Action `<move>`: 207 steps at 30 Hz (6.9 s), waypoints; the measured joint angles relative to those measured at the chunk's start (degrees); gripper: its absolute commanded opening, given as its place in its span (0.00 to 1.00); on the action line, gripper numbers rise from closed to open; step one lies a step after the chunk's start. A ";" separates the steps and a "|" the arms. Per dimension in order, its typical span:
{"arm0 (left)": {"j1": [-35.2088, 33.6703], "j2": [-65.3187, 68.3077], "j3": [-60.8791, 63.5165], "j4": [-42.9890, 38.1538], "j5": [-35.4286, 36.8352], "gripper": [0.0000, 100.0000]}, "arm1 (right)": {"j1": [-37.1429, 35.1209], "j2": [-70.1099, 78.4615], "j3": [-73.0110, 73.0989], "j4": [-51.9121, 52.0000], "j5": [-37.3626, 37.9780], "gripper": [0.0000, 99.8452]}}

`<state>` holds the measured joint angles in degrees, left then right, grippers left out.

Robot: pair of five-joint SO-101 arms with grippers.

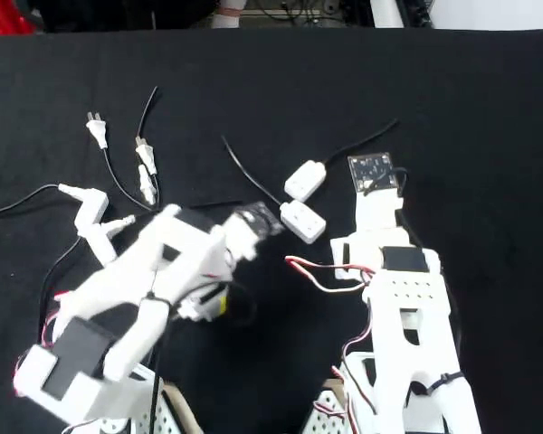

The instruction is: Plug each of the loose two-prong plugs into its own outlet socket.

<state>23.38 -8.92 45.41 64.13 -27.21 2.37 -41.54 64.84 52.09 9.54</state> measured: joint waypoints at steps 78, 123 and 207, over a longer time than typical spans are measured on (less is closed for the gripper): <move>-42.02 -92.66 49.49 5.98 -7.38 0.33 | -20.31 82.99 -83.60 18.81 36.84 0.03; -42.02 -92.75 49.76 5.80 -10.29 0.33 | -34.55 72.62 -106.02 46.77 31.38 0.30; -84.04 -95.21 50.81 -0.70 10.81 0.24 | -45.54 113.49 -136.70 17.41 -4.75 0.20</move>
<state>-60.66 -104.13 96.22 63.43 -16.40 -43.16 71.96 -71.87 69.49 4.79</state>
